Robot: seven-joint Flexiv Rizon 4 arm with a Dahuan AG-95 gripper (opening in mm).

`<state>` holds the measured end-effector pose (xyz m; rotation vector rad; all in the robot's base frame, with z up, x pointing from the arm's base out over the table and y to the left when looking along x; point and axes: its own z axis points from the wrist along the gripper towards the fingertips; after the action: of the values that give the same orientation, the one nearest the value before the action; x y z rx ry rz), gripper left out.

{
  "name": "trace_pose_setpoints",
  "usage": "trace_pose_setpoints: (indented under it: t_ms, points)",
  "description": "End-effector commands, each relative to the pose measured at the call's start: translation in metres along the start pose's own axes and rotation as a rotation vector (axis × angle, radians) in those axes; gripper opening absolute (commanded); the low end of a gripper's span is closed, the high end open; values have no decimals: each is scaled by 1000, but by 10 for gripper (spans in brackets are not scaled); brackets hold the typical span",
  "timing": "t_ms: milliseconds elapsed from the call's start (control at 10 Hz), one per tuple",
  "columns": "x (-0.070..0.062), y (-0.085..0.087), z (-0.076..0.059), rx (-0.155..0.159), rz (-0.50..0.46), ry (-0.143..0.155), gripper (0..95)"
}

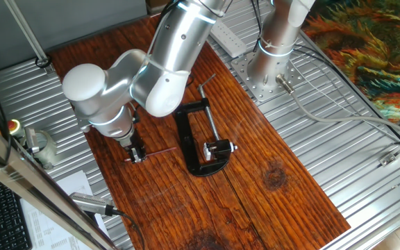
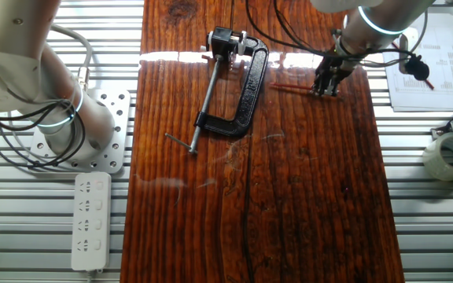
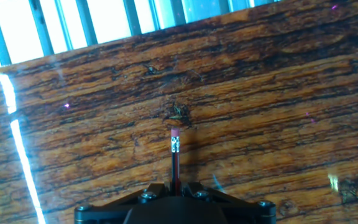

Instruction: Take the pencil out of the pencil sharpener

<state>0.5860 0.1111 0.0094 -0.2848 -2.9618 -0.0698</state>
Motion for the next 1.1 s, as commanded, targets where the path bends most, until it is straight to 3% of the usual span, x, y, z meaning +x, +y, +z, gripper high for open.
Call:
trace_pose_setpoints:
  t_ms: [100,600,700,1100]
  points:
    - [2,-1,-1,0,0,-2,0]
    - [2,-1,-1,1,-7,-3,0]
    - [2,-1,-1,1,-7,-3,190]
    - [2,0,-2,5,-12,-6,190]
